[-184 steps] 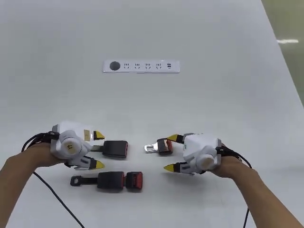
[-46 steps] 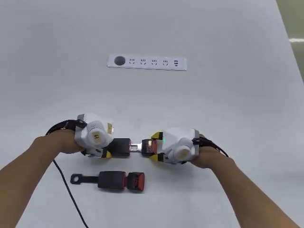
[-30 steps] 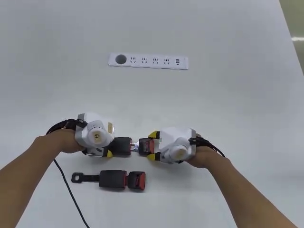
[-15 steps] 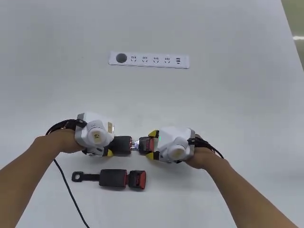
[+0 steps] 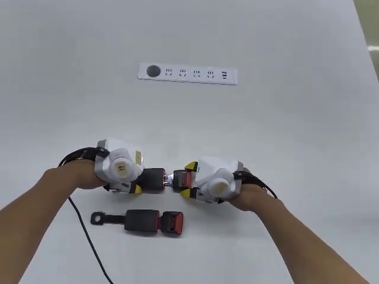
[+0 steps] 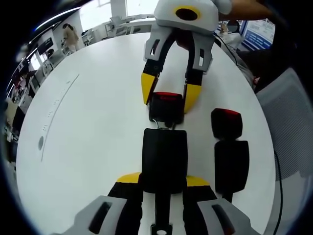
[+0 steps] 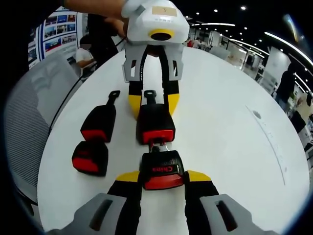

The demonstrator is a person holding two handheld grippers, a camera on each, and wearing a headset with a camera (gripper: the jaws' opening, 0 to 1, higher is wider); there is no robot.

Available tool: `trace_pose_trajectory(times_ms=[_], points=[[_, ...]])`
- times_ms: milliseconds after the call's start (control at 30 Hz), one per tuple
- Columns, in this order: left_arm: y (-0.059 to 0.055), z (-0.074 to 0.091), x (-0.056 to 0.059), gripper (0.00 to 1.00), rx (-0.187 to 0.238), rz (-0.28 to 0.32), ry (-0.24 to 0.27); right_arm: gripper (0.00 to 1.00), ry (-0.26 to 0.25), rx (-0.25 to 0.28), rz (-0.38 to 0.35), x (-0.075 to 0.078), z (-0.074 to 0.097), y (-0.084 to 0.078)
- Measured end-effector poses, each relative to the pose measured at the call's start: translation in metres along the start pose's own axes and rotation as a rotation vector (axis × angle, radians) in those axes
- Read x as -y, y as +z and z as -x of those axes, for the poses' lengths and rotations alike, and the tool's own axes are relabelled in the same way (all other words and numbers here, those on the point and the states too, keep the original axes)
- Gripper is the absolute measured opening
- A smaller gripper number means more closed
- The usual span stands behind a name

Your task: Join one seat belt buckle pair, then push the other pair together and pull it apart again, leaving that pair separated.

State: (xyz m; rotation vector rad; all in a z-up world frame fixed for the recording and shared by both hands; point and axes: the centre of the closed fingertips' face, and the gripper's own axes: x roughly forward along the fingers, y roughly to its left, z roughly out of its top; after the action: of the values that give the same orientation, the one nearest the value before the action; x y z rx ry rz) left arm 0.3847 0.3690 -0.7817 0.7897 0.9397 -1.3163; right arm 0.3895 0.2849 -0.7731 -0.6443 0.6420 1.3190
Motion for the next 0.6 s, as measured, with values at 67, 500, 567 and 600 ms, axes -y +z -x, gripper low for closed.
trace_pose_trajectory(times_ms=[67, 500, 567, 600], points=[[0.001, 0.000, 0.000, 0.31, 0.001, -0.009, -0.003, 0.30, 0.003, 0.002, 0.001, 0.000, -0.002, -0.001], [0.002, 0.000, 0.001, 0.31, 0.009, -0.043, -0.014, 0.29, 0.008, 0.005, -0.008, -0.004, -0.011, 0.004], [0.002, 0.000, 0.001, 0.31, 0.009, -0.048, -0.015, 0.29, 0.007, 0.007, -0.007, -0.005, -0.012, 0.006], [0.002, 0.000, 0.001, 0.31, 0.009, -0.053, -0.016, 0.29, 0.008, 0.003, -0.011, -0.005, -0.012, 0.005]])
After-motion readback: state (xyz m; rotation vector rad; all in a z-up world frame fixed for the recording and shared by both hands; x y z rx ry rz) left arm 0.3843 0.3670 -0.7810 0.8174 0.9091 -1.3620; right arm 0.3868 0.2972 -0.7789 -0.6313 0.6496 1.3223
